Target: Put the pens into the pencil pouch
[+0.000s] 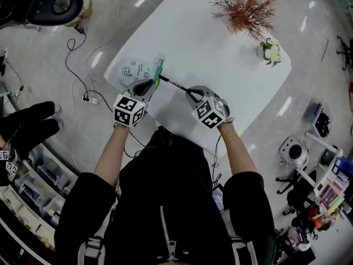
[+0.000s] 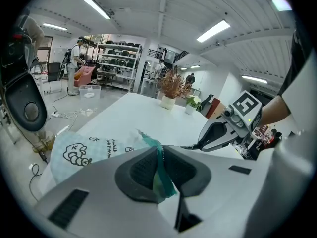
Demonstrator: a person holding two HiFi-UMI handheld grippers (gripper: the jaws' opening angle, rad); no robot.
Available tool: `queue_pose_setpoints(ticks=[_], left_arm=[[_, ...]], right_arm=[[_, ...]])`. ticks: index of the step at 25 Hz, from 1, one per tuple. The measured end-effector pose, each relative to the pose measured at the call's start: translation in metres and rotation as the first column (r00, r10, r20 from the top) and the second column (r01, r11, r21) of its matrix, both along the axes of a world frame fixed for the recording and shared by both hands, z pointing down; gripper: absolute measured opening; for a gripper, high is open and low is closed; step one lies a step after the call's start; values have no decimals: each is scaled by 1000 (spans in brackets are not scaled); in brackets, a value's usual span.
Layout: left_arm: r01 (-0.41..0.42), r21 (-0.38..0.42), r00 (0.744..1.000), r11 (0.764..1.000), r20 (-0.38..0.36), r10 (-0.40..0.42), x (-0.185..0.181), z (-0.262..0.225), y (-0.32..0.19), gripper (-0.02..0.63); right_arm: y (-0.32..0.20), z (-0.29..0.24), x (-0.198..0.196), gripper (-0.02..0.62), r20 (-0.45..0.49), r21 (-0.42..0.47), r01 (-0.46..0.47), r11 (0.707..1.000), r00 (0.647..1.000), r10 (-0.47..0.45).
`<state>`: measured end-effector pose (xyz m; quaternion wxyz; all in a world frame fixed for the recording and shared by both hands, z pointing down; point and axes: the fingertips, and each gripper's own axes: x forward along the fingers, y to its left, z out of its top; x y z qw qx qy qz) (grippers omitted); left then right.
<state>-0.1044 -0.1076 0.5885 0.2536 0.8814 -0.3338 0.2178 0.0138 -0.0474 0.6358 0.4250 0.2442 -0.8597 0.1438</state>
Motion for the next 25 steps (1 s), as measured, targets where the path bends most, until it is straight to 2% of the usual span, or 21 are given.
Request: queue_pose_setpoints(ticks=[15,25], left_arm=[[-34,16,999,999,18,34,0,-4,7,58],[-35,16,999,999,8,34,3,-7,10,58]], right_arm=[[-19,-7,-45,52,20,12,59,998,998,-60],[-32,-15,-72,52,75,36,41,998,996,-44]])
